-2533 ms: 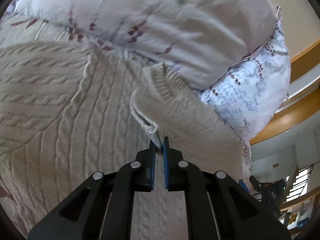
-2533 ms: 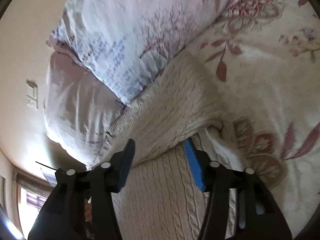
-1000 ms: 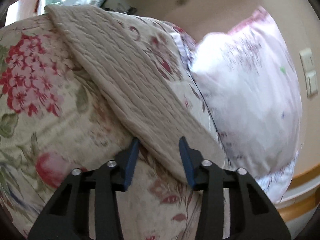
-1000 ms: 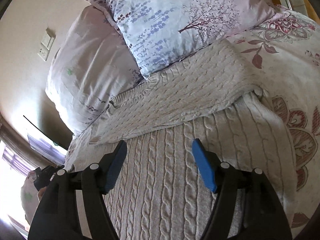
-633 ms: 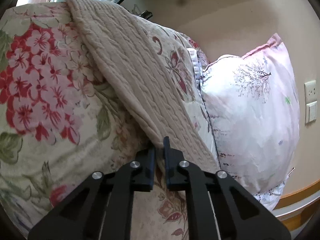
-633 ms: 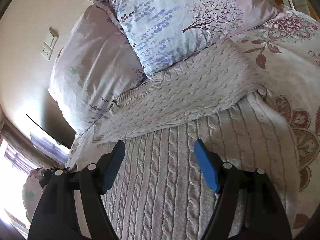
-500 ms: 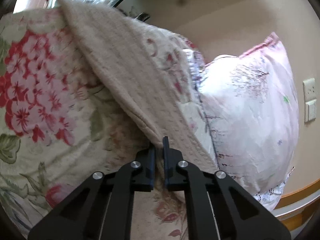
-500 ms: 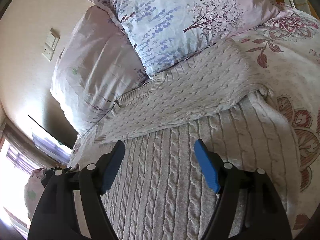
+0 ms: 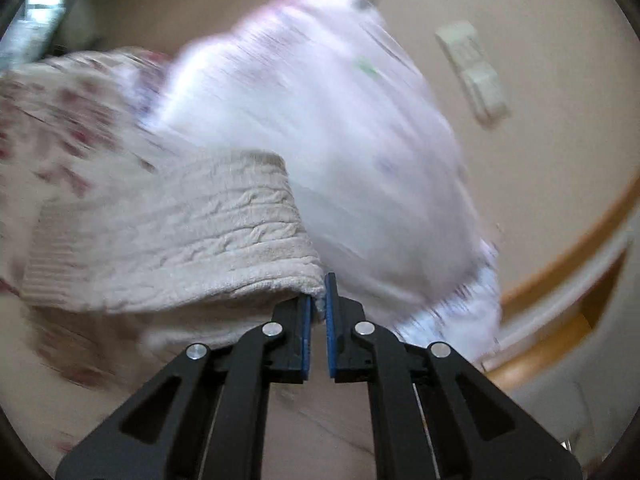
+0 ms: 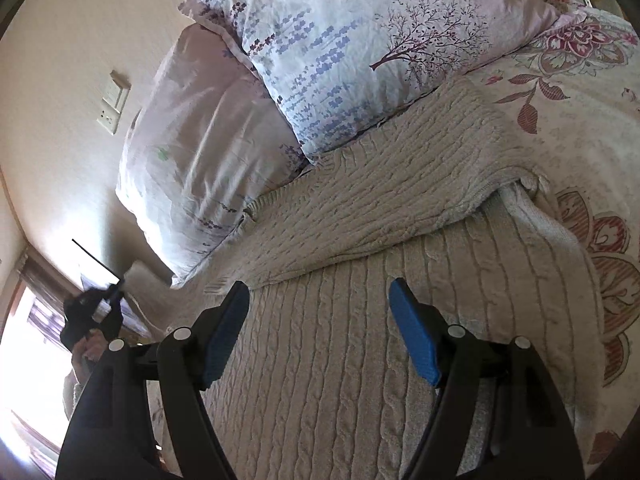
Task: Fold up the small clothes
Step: 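Fold the held side over toward the sweater center with the left gripper, release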
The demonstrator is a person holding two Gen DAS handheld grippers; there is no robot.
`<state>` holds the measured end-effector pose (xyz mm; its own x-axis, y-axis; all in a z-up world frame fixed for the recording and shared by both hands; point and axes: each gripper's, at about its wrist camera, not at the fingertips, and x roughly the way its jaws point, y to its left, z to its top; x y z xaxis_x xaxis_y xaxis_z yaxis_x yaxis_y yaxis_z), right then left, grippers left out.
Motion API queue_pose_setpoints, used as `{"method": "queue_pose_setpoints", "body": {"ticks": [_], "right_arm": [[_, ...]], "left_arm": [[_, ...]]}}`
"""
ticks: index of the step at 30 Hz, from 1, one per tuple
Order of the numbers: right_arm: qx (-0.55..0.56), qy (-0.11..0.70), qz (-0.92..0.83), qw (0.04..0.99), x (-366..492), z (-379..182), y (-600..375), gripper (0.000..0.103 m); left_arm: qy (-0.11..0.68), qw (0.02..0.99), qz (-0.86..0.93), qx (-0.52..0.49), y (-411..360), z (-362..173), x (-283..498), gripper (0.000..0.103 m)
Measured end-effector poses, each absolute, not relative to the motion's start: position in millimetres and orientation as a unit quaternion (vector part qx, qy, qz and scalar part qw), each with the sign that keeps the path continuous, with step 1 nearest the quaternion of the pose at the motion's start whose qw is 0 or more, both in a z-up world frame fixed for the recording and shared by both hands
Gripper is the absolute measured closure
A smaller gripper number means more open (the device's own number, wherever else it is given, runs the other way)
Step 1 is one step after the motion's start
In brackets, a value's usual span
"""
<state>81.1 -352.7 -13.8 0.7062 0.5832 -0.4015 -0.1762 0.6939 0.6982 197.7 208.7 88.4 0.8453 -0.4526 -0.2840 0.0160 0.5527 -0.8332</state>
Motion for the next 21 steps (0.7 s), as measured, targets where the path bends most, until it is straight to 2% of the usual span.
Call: {"method": "queue_pose_setpoints", "body": {"ticks": [4, 8, 11, 13, 14, 16, 21], "right_arm": [[0.326, 0.313, 0.221, 0.864, 81.3, -13.2, -352.7, 0.029], [0.328, 0.313, 0.221, 0.864, 81.2, -13.2, -353.1, 0.029], [0.328, 0.313, 0.221, 0.864, 80.5, -13.2, -353.1, 0.029], [0.328, 0.313, 0.222, 0.863, 80.3, -13.0, -353.5, 0.029], [0.329, 0.312, 0.222, 0.863, 80.5, -12.8, -353.7, 0.029], [0.33, 0.312, 0.223, 0.863, 80.5, -12.8, -353.5, 0.029], [0.332, 0.31, 0.228, 0.861, 80.5, -13.1, -354.0, 0.029]], "left_arm": [[0.274, 0.832, -0.206, -0.437, 142.1, 74.9, 208.5, 0.098], [0.353, 0.808, -0.227, -0.414, 78.7, 28.0, 216.2, 0.097], [0.405, 0.783, -0.221, -0.417, 60.3, -3.9, 217.4, 0.094], [0.417, 0.772, -0.215, -0.429, 62.3, -12.6, 218.3, 0.092], [0.418, 0.767, -0.21, -0.439, 67.2, -13.7, 217.5, 0.084], [0.411, 0.772, -0.184, -0.449, 80.2, -9.9, 215.0, 0.074], [0.381, 0.783, -0.129, -0.475, 127.0, -3.7, 208.5, 0.074]]}}
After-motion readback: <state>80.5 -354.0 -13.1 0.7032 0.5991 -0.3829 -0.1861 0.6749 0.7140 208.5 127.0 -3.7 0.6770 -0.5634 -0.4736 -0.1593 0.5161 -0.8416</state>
